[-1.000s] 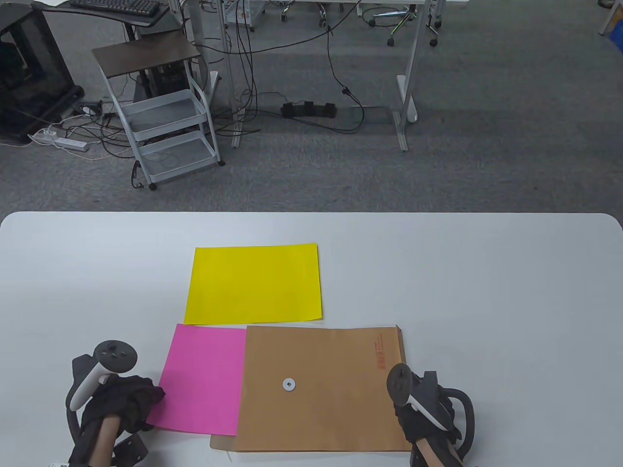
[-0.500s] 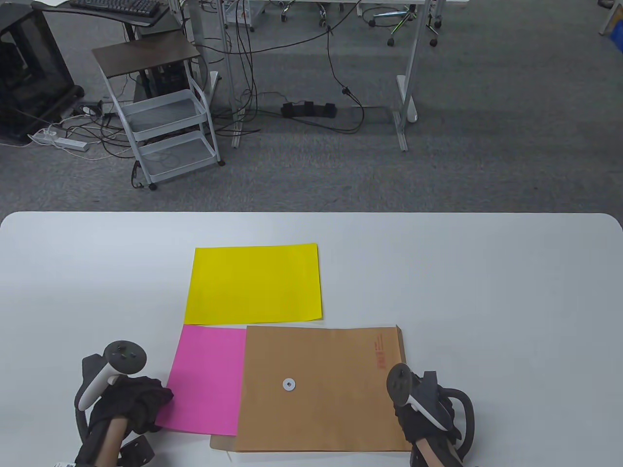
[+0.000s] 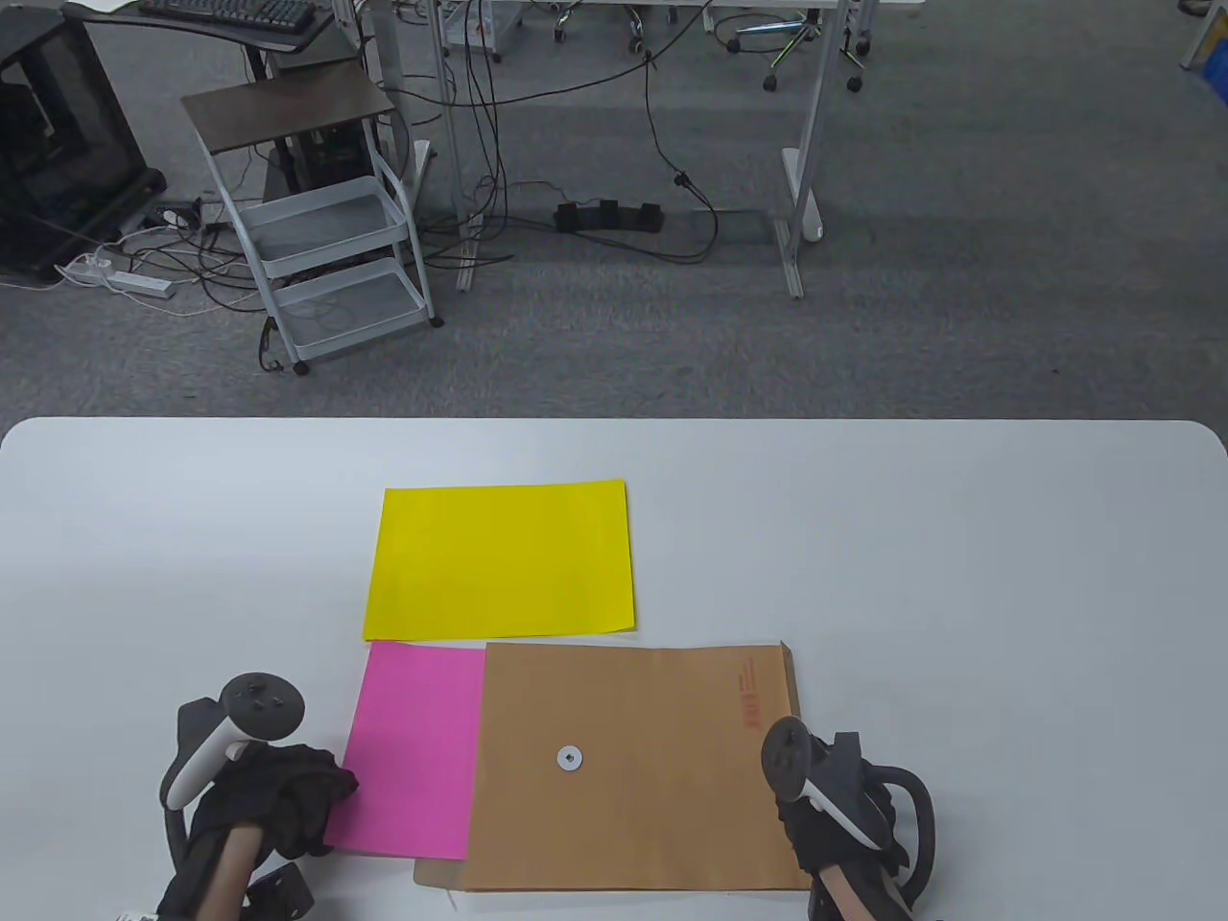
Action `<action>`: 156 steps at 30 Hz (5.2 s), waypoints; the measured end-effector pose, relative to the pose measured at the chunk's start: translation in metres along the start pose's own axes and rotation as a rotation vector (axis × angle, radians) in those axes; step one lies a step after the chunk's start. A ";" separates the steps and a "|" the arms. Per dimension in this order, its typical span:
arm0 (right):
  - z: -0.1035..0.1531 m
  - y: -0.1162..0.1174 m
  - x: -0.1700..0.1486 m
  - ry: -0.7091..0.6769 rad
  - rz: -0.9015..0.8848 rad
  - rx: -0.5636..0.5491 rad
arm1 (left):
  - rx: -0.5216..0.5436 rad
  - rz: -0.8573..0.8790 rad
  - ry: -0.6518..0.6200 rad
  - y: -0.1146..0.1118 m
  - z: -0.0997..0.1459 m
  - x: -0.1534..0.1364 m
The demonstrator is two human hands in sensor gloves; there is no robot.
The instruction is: Insert cardstock into document pouch
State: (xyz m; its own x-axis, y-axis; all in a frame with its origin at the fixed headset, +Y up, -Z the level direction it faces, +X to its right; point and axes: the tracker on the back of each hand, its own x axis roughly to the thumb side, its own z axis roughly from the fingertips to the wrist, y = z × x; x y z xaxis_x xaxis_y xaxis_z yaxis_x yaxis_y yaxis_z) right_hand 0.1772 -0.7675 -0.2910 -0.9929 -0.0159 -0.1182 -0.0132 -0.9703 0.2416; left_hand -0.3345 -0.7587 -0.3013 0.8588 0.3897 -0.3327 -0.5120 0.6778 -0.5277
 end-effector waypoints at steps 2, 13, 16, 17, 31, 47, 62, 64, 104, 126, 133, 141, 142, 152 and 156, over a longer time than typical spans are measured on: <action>0.000 0.000 0.000 0.000 0.000 0.000 | -0.005 0.004 -0.010 -0.001 0.000 0.002; 0.000 0.000 0.000 0.000 0.000 0.000 | -0.026 0.053 -0.050 -0.003 0.000 0.004; 0.000 0.000 0.000 0.000 0.000 0.000 | -0.028 0.049 -0.058 -0.004 0.000 0.006; 0.000 0.000 0.000 0.000 0.000 0.000 | -0.028 0.047 -0.061 -0.005 0.000 0.007; 0.000 0.000 0.000 0.000 0.000 0.000 | -0.055 0.036 -0.122 -0.013 0.005 0.022; 0.001 0.000 0.002 -0.007 0.024 -0.008 | -0.067 0.129 -0.214 -0.014 0.015 0.034; 0.001 0.001 0.004 -0.008 0.025 -0.009 | -0.050 0.123 -0.222 -0.022 0.021 0.045; 0.001 0.001 0.004 -0.008 0.027 -0.009 | -0.018 0.145 -0.228 -0.020 0.023 0.045; 0.000 0.001 0.001 -0.005 0.003 -0.001 | -0.080 0.369 -0.284 -0.057 -0.002 0.054; -0.001 0.000 0.000 -0.014 -0.020 -0.006 | -0.249 0.540 -0.272 -0.074 -0.019 0.063; -0.001 0.000 0.000 -0.016 -0.027 -0.005 | -0.290 0.527 -0.261 -0.077 -0.025 0.071; -0.001 0.001 0.000 -0.013 -0.031 -0.005 | -0.235 0.380 -0.249 -0.071 -0.023 0.081; -0.001 0.001 0.000 -0.012 -0.030 -0.004 | -0.223 0.341 -0.255 -0.070 -0.023 0.084; -0.001 0.001 0.000 -0.015 -0.027 -0.013 | -0.217 0.117 -0.261 -0.053 -0.024 0.095; 0.001 0.003 0.003 -0.019 0.022 -0.036 | 0.063 -0.020 -0.124 -0.003 -0.030 0.093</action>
State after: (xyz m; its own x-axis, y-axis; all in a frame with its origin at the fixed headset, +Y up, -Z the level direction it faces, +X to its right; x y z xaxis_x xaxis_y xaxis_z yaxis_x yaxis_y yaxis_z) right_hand 0.1737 -0.7702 -0.2900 -0.9950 -0.0330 -0.0946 0.0125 -0.9779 0.2089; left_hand -0.2539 -0.7431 -0.3540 0.8668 0.4467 -0.2217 -0.4956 0.7224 -0.4822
